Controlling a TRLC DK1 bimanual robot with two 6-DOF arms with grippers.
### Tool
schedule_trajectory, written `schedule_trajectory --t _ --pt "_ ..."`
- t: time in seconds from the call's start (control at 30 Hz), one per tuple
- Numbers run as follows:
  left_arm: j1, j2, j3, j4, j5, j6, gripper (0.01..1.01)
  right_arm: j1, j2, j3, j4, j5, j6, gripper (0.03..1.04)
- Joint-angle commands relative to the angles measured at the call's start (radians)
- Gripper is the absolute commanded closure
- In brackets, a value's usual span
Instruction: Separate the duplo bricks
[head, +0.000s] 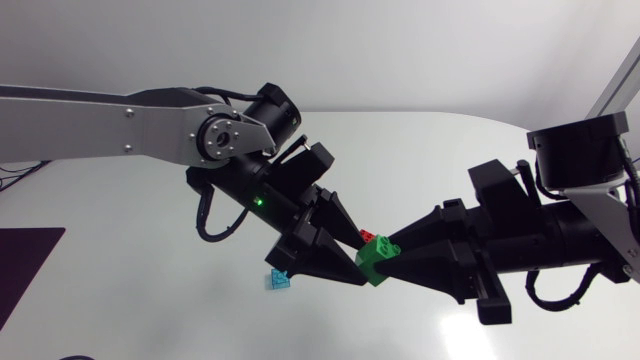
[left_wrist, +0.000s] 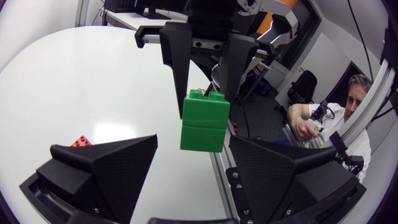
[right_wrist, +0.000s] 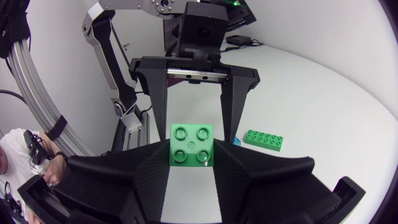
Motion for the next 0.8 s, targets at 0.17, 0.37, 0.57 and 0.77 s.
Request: schedule_trajectory --t 0.17,0.37,0.57,0.77 --pt "-0.024 0.023 0.020 -0.013 0.017 0.007 0.480 0.000 0.024 0.006 0.020 -0.012 0.036 0.78" --pt "-0.028 0.022 0.014 -0.013 0.019 0.010 0.697 0.006 0.030 0.003 0.020 -0.012 0.038 0.78" --pt "-0.039 0.017 0.006 -0.013 0.019 0.017 0.730 0.004 0.026 -0.001 0.021 -0.012 0.044 0.78" --pt "-0.045 0.011 -0.004 -0.013 0.017 0.031 0.761 0.006 0.024 -0.005 0.021 -0.023 0.049 0.78"
